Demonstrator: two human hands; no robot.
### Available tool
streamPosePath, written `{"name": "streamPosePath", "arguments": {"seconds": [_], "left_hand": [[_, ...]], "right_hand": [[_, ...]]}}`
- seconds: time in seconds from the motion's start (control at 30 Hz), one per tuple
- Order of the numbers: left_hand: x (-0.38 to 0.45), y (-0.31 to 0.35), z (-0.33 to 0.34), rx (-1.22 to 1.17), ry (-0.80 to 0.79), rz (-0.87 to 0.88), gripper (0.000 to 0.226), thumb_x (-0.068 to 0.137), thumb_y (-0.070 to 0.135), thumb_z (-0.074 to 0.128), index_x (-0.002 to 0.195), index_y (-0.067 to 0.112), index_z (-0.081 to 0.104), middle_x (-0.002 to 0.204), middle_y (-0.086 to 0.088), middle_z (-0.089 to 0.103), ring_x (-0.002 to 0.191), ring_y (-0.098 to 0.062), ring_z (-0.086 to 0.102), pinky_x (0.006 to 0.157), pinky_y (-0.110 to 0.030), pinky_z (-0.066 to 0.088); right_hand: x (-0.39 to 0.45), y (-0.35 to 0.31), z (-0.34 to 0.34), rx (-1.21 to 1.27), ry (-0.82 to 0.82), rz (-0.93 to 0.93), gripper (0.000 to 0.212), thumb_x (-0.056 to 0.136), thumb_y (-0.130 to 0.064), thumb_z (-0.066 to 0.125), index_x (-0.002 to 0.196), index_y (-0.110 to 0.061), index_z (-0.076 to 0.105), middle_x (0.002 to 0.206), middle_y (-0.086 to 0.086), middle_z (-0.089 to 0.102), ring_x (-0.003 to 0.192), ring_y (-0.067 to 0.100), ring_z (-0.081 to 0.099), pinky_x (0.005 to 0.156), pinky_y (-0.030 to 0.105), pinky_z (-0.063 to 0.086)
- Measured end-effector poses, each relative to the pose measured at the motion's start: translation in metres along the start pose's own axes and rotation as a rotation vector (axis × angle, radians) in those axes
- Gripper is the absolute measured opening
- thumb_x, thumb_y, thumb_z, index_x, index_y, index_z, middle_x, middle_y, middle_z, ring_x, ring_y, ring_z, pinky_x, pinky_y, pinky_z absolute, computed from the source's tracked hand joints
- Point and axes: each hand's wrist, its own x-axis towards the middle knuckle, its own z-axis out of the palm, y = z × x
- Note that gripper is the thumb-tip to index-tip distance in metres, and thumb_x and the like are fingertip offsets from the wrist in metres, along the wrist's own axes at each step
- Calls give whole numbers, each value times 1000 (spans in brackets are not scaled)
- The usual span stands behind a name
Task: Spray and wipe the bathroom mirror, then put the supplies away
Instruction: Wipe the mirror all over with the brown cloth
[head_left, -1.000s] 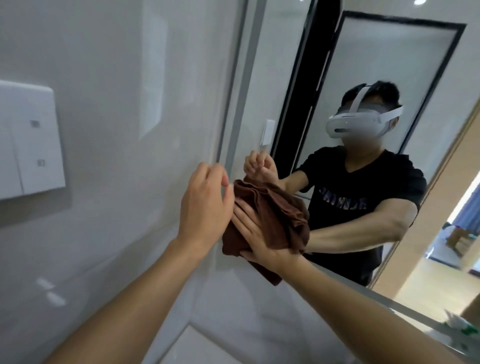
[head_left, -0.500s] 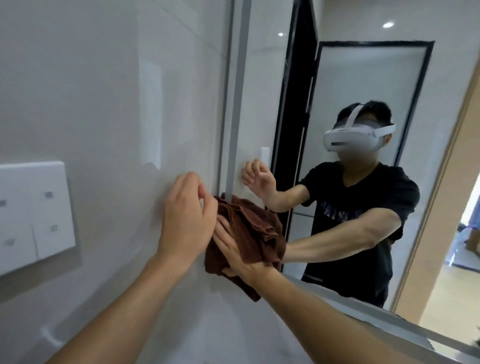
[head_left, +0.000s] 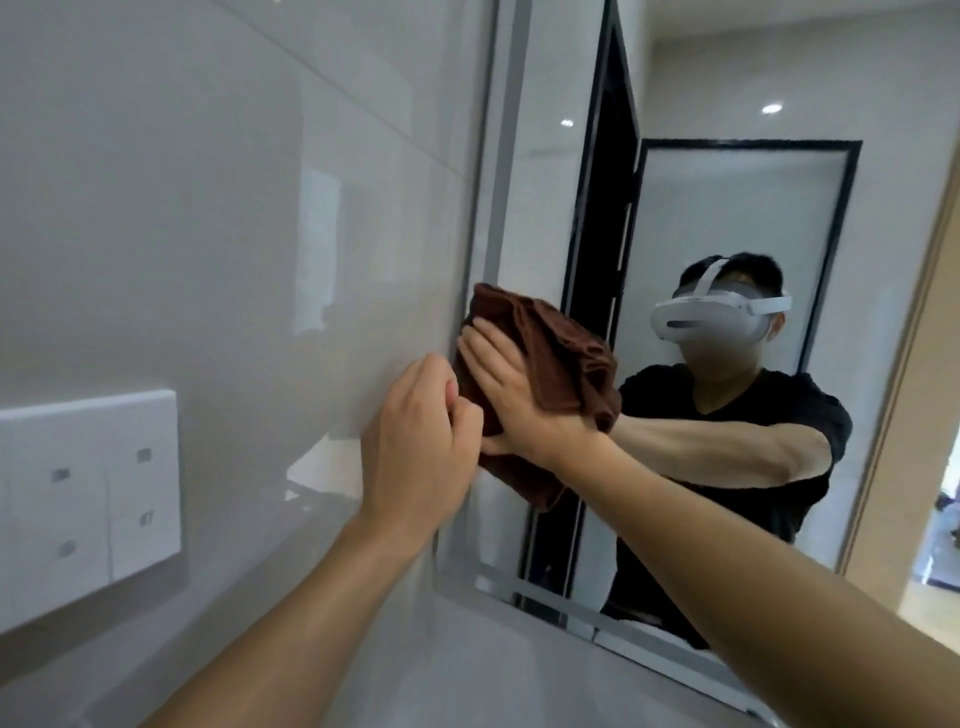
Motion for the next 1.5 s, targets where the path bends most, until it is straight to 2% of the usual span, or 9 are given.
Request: {"name": "streamPosePath", "arguments": {"seconds": [0.17, 0.33, 0.5, 0.7, 0.83, 1.0, 1.1, 1.3, 1.5], "left_hand": [[24, 21, 16, -58, 55, 14, 8, 79, 17, 40, 73, 16, 35, 65, 5, 36, 60, -15, 38, 52, -27, 24], [53, 33, 29, 30, 124, 87, 8, 84, 18, 45, 78, 17, 40, 76, 4, 44, 69, -18, 42, 58, -30, 32], [46, 22, 43, 211, 80, 154, 19, 91, 23, 53, 107, 13, 57, 111, -4, 56, 100, -24, 54, 80, -38, 47], [0, 14, 66, 211, -113, 92, 47, 99, 30, 46, 145, 20, 44, 156, -7, 36, 141, -27, 37, 113, -45, 32], [0, 28, 72, 161, -104, 141, 48, 100, 30, 43, 147, 22, 41, 158, -8, 33, 145, -26, 32, 117, -47, 29], [29, 58, 67, 121, -6, 194, 45, 101, 25, 45, 146, 20, 44, 157, -9, 34, 143, -25, 33, 117, -47, 28], [45, 83, 66, 78, 30, 205, 45, 100, 27, 42, 145, 20, 44, 157, -8, 34, 144, -25, 33, 117, -42, 25], [36, 115, 77, 1, 26, 239, 47, 100, 27, 40, 147, 22, 42, 158, -6, 33, 146, -23, 29, 120, -41, 23], [-22, 122, 105, 10, -104, 351, 48, 99, 24, 47, 147, 19, 43, 158, -9, 32, 145, -26, 31, 117, -48, 28]], "right_hand": [[13, 45, -90, -138, -19, 83, 123, 71, -74, 70, 159, -2, 21, 168, 13, 16, 157, 28, 6, 126, 52, 12], [-20, 40, -86, -221, 22, 149, 124, 72, -75, 66, 160, -3, 17, 169, 12, 11, 157, 27, 3, 124, 57, 15], [-81, 8, -64, -123, -61, 176, 130, 68, -72, 71, 161, -4, 10, 170, 10, 3, 157, 26, -3, 123, 58, 15], [-176, -16, -50, -49, -221, 117, 130, 68, -66, 75, 162, -10, 6, 171, 2, -4, 157, 20, -9, 127, 51, 6], [-197, 19, -88, -83, -214, 39, 122, 73, -68, 72, 162, -10, 11, 171, 2, 2, 157, 20, -6, 127, 46, 0], [-170, 102, -186, -243, 43, 119, 113, 78, -74, 66, 156, -1, 31, 164, 15, 26, 155, 34, 17, 126, 52, 16], [-164, 119, -220, -483, -18, 216, 115, 79, -85, 50, 160, -9, 21, 168, 7, 19, 157, 27, 12, 126, 53, 10], [-192, 86, -178, -263, 156, 288, 114, 77, -72, 67, 154, 3, 31, 164, 18, 25, 155, 35, 15, 127, 47, 12], [-295, 11, -103, -177, -33, 306, 117, 75, -67, 73, 159, -4, 20, 168, 10, 15, 157, 27, 8, 126, 50, 14]]}}
